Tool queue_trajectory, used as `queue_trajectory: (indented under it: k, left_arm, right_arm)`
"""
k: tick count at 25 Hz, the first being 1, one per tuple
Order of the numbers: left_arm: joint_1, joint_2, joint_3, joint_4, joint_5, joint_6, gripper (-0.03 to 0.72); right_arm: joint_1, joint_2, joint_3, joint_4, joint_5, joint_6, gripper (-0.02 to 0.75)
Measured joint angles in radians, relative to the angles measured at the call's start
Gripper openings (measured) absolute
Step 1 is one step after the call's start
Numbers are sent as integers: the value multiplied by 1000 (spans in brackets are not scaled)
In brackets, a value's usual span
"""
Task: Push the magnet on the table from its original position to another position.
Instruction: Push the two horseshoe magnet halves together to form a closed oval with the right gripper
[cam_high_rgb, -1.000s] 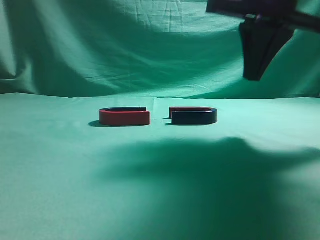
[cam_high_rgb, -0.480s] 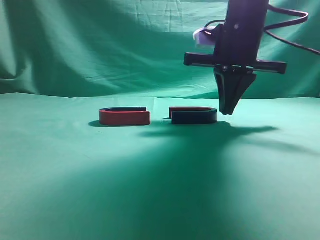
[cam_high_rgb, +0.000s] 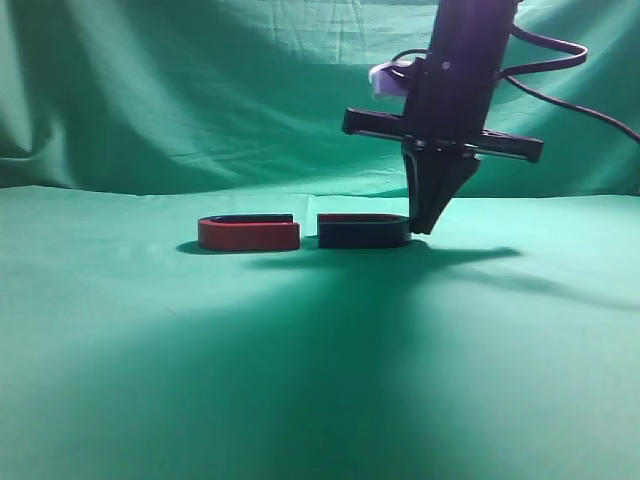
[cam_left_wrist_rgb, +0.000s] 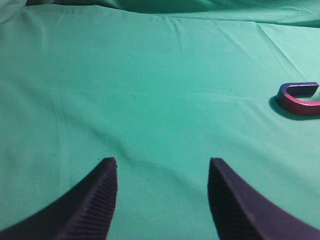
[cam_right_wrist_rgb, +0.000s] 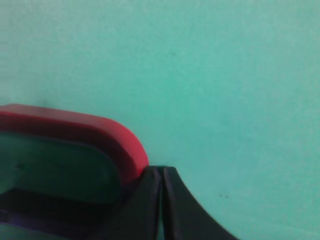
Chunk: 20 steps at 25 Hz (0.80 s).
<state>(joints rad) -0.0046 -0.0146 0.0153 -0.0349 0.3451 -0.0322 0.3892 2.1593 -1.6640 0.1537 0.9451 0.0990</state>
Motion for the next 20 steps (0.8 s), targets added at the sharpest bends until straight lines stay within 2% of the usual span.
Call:
queue_trajectory:
  k: [11, 20]
  left_arm:
    - [0, 0, 0, 0, 0, 0, 372]
    - [0, 0, 0, 0, 0, 0, 372]
  right_arm:
    - [32, 2, -19, 6, -33, 0, 0]
    - [32, -98, -256, -42, 267, 2, 0]
